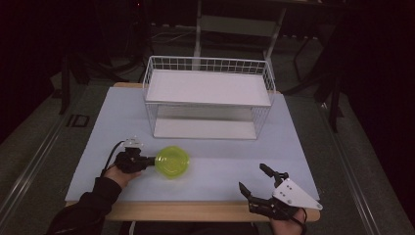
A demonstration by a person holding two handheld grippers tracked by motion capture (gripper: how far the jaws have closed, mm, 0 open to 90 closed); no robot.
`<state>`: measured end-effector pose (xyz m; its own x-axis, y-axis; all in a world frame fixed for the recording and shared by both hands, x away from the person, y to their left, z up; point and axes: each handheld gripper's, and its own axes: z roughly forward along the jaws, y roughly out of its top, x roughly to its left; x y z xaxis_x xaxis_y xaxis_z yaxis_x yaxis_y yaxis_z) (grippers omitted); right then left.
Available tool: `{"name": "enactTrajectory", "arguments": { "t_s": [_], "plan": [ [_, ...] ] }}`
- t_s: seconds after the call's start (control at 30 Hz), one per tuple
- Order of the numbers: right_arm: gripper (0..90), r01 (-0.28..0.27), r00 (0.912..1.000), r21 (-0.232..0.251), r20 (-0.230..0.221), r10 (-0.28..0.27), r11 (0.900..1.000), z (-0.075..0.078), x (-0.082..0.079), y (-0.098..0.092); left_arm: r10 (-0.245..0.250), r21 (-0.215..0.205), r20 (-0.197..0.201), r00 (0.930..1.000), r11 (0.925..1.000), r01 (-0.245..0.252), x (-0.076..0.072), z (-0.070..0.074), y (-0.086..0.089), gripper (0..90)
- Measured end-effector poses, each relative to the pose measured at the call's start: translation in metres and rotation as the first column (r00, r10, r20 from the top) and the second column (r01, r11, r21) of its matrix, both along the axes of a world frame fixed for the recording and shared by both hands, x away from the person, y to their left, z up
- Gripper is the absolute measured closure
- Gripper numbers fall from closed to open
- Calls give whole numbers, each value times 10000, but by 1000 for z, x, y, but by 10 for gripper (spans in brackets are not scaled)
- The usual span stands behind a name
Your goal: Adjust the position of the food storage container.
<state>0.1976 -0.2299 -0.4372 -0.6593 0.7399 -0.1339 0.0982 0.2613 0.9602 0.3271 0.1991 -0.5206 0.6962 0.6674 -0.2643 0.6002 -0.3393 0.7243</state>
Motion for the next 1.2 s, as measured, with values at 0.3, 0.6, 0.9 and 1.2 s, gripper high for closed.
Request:
{"name": "enactTrajectory", "arguments": {
  "t_s": [0.3, 0.6, 0.9, 1.2],
  "plan": [
    [176, -4, 10000, 27, -48, 5, 10000, -1, 0, -1, -313, -204, 89, 9995, 9993, 315, 11, 2, -34, 900],
    [176, -17, 10000, 29, -96, 17, 10000, -1, 1, -1, -787, -44, 148, 9968, 9969, 787, 21, -1, -63, 900],
    [176, -61, 9999, 80, -159, 63, 9999, -1, 1, -2, -333, 188, 269, 9991, 9993, 328, 25, -1, -56, 900],
    [177, -83, 9999, 2, -122, 83, 10000, -1, 0, -1, -109, 227, -43, 9999, 9997, 110, 7, -1, -38, 900]
  ]
}}
